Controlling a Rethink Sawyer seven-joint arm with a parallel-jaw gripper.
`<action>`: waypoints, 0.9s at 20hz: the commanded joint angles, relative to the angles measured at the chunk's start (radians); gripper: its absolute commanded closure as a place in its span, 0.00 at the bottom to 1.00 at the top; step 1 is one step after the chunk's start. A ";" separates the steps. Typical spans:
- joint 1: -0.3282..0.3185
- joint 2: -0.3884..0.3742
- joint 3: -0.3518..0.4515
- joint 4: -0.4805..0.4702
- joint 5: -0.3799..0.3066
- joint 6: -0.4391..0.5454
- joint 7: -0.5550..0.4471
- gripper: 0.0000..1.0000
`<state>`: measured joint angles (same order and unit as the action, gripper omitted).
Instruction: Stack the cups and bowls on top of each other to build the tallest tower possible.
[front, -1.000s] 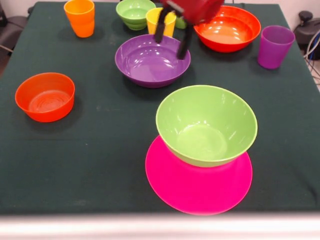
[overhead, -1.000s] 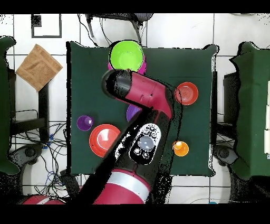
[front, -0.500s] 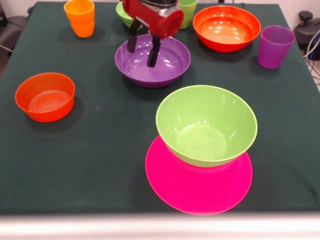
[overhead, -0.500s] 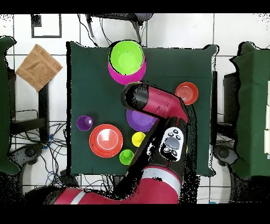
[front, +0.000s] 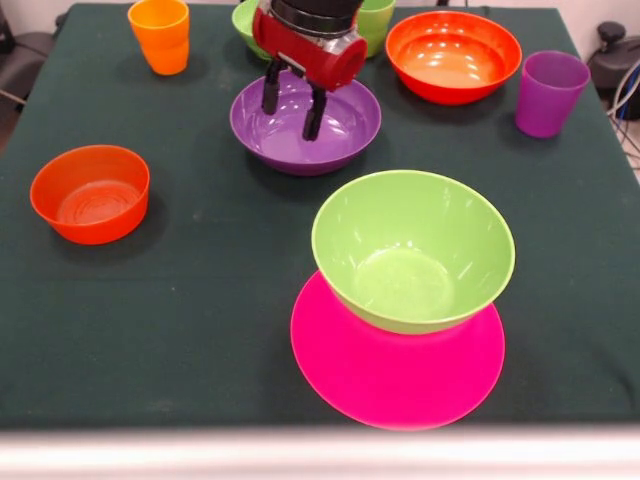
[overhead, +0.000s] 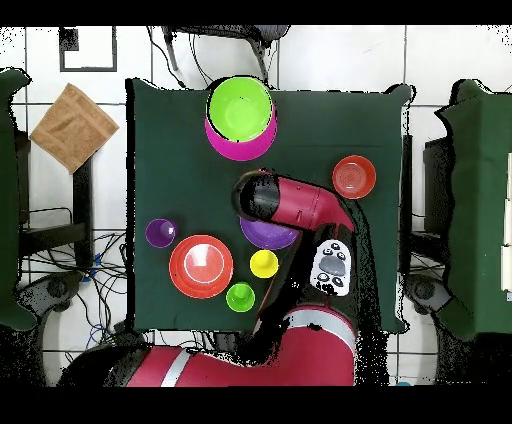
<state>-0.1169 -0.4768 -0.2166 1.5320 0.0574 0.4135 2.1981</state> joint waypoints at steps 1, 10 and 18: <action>-0.015 -0.004 0.178 0.049 -0.102 0.034 -0.118 0.00; -0.052 -0.040 0.206 0.052 -0.153 0.098 -0.143 0.00; -0.118 -0.073 0.262 0.076 -0.213 0.139 -0.207 0.00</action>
<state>-0.1973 -0.5387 -0.0924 1.5484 -0.0620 0.4159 2.1981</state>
